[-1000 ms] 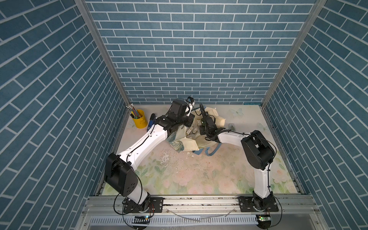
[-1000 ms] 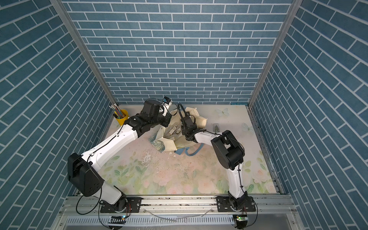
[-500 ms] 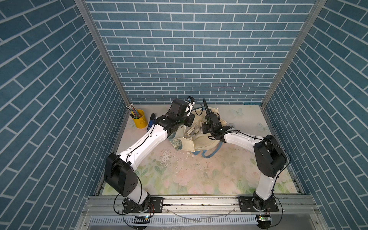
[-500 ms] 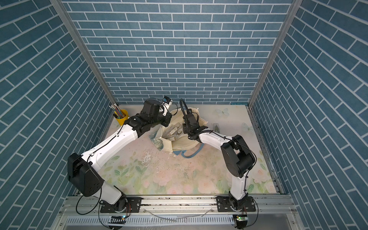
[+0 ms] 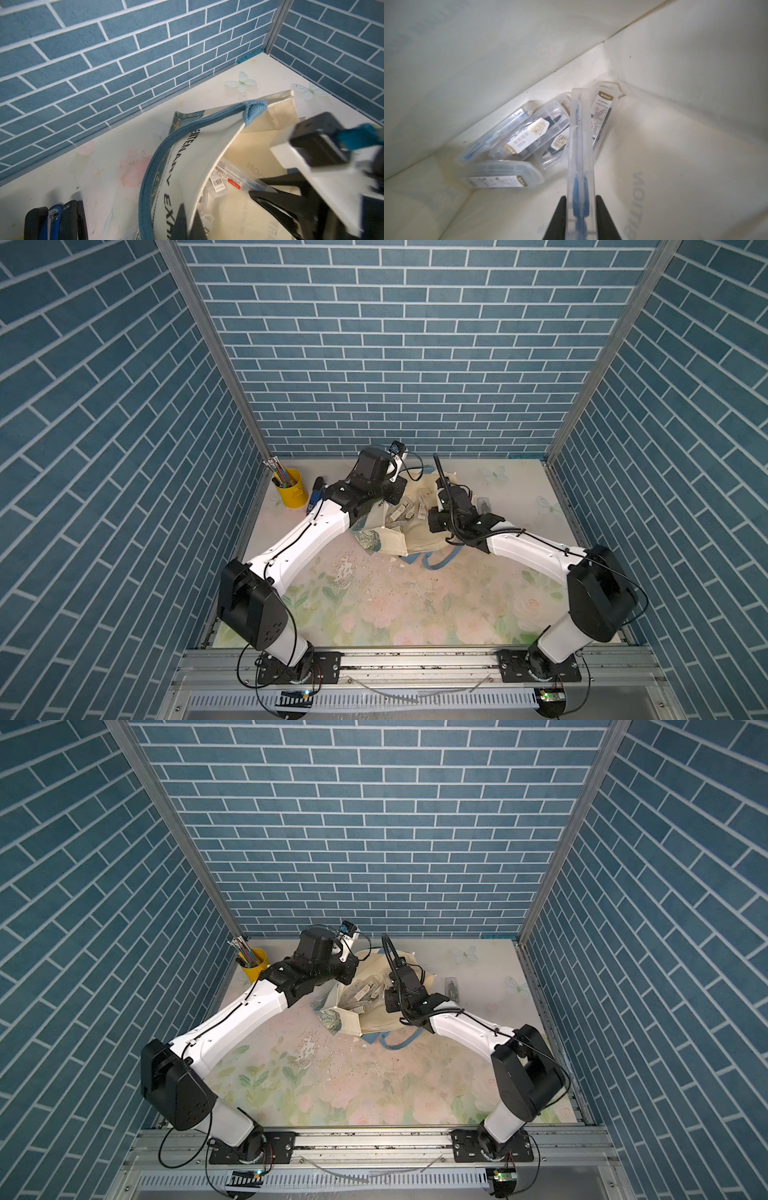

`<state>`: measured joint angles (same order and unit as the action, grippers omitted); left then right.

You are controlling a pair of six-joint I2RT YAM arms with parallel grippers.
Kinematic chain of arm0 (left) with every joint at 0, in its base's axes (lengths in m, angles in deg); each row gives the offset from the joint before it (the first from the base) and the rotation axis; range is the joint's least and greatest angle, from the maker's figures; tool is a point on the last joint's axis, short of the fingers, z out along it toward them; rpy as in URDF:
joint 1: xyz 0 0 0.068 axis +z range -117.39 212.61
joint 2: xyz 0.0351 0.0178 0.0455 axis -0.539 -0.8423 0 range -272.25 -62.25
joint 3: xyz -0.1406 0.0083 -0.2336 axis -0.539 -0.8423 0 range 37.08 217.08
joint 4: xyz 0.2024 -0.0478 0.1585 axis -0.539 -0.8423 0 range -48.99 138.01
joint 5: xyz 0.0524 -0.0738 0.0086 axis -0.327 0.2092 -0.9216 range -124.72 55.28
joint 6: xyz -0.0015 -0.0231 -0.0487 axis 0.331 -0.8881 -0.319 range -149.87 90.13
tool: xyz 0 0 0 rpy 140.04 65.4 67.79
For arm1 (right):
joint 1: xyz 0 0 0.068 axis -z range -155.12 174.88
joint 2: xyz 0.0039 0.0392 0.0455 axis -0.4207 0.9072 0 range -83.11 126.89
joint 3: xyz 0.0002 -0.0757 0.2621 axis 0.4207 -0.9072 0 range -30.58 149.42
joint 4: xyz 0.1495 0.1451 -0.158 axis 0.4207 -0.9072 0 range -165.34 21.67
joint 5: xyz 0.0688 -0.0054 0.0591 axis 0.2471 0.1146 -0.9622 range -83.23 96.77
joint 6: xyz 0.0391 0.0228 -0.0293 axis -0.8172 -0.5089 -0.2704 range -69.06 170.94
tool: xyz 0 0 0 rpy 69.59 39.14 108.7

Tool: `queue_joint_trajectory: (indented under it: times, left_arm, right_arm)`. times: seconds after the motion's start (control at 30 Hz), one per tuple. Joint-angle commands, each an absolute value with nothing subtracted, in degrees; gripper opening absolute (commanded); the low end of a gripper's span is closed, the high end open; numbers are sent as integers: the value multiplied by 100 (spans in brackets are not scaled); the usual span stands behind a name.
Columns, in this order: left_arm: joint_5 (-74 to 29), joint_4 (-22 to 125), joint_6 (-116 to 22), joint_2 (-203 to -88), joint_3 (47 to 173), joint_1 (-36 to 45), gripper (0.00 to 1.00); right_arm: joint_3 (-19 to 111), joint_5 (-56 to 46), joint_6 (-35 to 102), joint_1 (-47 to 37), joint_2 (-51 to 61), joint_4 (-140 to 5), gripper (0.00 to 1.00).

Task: Take out the compass set from the canvas bag
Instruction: Pick up the compass set from the canvas bag, then place the compass set at the center of the board.

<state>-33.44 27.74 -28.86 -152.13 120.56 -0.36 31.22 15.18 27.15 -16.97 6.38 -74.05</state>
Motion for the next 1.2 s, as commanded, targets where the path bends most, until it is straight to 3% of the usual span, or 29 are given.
queue_joint_trajectory:
  times: [0.0, 0.33, 0.63, 0.9, 1.0, 1.17]
  left_arm:
    - [-3366, 3170, -2889, -15051, 12038, -45, 0]
    - [-3417, 3210, -2987, -14992, 12040, -44, 0]
    - [-3428, 3217, -3014, -14944, 12048, -50, 0]
    - [-3381, 3210, -3027, -14935, 12051, -50, 0]
    - [-3376, 3200, -3018, -14939, 12053, -43, 0]
    - [-3298, 3184, -3030, -14970, 12077, -47, 0]
  right_arm:
    - [2769, 1168, 2532, -1725, -7, -7692, 8]
    - [2735, 592, 2736, -1722, -1578, -8847, 6]
    - [3995, 762, 3501, -1653, -2400, -10005, 5]
    - [4245, -227, 3775, 281, -2093, -9314, 4]
    - [3880, -946, 3383, 1159, -1975, -8819, 3]
    - [3186, -1235, 2871, 2373, -1427, -8372, 3]
